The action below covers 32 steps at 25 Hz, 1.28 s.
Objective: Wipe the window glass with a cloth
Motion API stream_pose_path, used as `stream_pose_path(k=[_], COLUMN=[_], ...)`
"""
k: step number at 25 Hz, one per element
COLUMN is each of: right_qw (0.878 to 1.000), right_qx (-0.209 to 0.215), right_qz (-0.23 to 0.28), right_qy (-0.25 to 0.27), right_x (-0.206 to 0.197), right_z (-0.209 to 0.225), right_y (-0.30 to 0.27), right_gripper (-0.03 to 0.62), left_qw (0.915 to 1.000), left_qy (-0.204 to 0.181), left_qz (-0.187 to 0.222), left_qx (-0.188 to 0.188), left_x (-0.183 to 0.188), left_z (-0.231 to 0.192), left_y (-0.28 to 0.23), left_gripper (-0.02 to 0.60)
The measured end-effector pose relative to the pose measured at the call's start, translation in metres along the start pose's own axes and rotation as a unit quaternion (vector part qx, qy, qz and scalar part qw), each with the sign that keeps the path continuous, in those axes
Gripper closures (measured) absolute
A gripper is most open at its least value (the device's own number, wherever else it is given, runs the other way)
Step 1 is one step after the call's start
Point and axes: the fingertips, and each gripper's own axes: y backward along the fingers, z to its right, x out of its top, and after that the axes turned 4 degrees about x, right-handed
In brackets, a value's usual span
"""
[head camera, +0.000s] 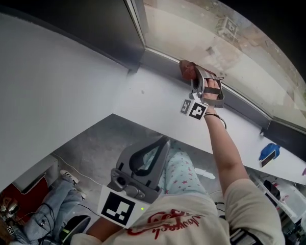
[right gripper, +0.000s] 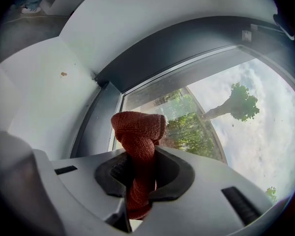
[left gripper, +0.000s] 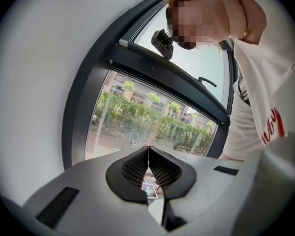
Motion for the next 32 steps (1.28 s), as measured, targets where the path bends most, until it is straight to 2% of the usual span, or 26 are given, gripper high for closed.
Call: stream_pose_path(k=[7,17,23,27,32], right_qw=[0.999,0.998,0.994,0.988,0.988], right_qx=[0.026,0.058,0.087,0.124,0.116], right_qz=[-0.018,-0.033,-0.062,-0.088,-0.097], right_qy=[-0.002,0.005,0.015,-0.006,-0.026], right_x=[-0.005,-0.012,-0.019,-0.023,-0.019], right_z=[-0.025,-0.045,-0.061,-0.072,-0.058], right_y=[-0.014,-0.023,-0.029,-0.036,-0.03], right_gripper=[0.522,0.522,0.522,0.523,0.522], left_qw=[1.0,0.9999,0.9998,0.9998,0.9997], left_qy=[0.004,0.005,0.003,0.002,0.001], left_qz=[-0.008,0.003,0.007,0.003,0.011], left_qx=[0.004,0.016,0.019,0.021,0.022], left_x=[-0.004,0.003,0.004,0.001,0.004], left_z=[-0.006,-0.008,-0.001,0.001,0.002], left_y=[-0.002,-0.001,0.01,0.017,0.023], left_gripper=[0.56,0.56,0.56,0.56,0.56])
